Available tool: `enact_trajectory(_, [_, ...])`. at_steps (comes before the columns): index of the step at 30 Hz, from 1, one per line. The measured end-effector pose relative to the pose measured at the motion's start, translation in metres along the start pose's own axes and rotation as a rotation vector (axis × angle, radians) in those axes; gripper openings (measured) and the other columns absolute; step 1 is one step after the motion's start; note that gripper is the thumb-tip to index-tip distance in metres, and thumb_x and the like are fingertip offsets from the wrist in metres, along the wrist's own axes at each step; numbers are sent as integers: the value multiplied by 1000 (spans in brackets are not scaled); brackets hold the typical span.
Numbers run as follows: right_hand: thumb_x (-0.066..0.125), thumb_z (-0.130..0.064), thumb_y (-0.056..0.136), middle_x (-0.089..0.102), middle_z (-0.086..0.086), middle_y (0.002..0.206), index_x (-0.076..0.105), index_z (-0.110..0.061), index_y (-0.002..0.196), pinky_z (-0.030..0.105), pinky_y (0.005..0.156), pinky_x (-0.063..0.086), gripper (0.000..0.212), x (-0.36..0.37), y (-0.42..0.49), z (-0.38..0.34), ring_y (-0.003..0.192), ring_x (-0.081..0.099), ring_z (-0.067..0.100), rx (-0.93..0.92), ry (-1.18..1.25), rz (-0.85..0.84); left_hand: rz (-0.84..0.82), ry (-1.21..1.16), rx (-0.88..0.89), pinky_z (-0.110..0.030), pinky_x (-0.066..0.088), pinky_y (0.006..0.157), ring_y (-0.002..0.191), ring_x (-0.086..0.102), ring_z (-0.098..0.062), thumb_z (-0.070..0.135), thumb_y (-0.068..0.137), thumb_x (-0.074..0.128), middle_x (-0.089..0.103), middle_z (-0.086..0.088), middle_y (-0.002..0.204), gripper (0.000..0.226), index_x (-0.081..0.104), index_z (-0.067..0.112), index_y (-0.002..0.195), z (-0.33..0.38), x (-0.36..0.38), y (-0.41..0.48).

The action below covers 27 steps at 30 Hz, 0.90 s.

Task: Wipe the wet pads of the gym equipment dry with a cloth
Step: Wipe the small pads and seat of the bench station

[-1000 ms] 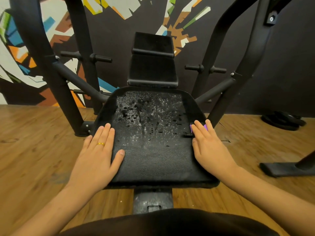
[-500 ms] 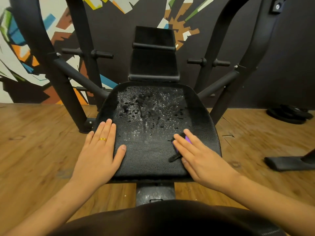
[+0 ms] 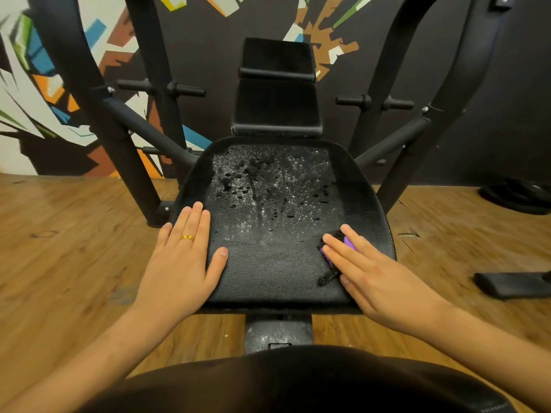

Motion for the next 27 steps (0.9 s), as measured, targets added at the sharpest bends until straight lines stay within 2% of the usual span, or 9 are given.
enact_trajectory(4, [30,-32,104,33,9,162,38,-7,154,46,123,26,56,-2,39,-28,152,22,37,-112,-41,-4,-5,4,-6,-48,21,120,154,21,-27,55,100,22,22,-12,166,76,29,5,157,0,0,0])
enact_trajectory(8, [29,-32,106,30,12,163,34,-4,155,47,123,24,56,0,83,-57,152,18,41,-187,-27,-12,-2,-2,-7,-48,22,120,153,21,-27,55,100,24,23,-12,166,76,30,5,157,1,-1,0])
enact_trajectory(12, [31,-32,106,26,7,166,30,-10,158,45,124,24,56,2,78,-52,155,12,34,-190,25,-18,-1,-7,-6,-46,19,121,154,20,-26,56,100,21,22,-11,166,77,29,5,157,1,-2,-1])
enact_trajectory(16, [27,-34,106,20,-2,167,27,-17,159,39,125,17,56,5,51,-31,157,2,23,-160,101,-34,-8,-19,-7,-45,17,122,155,16,-24,56,100,20,19,-9,167,77,26,7,159,1,-3,-1])
enact_trajectory(18, [25,-35,107,18,-3,168,26,-18,160,39,123,16,56,7,45,-28,157,0,23,-142,98,-51,-9,-22,-14,-44,15,123,155,14,-23,56,100,20,17,-8,168,76,24,8,159,1,-2,-1])
enact_trajectory(23, [27,-34,106,26,3,166,32,-12,157,44,125,20,55,5,58,-41,155,12,32,-139,53,-42,-14,-14,-6,-47,18,122,155,16,-25,55,101,20,19,-9,167,75,26,7,159,1,-3,-1])
enact_trajectory(27, [28,-36,107,25,4,166,30,-16,158,48,124,23,55,0,66,-45,155,15,31,-181,56,-33,-28,-3,18,-49,18,122,154,19,-27,52,102,18,22,-12,166,74,29,5,158,4,-6,-2])
Point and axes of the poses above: each hand's wrist, its own y-axis towards the middle knuckle, its own x-axis out of the palm, z = x × y, the point moved 4 cm from there along y, towards the middle knuckle
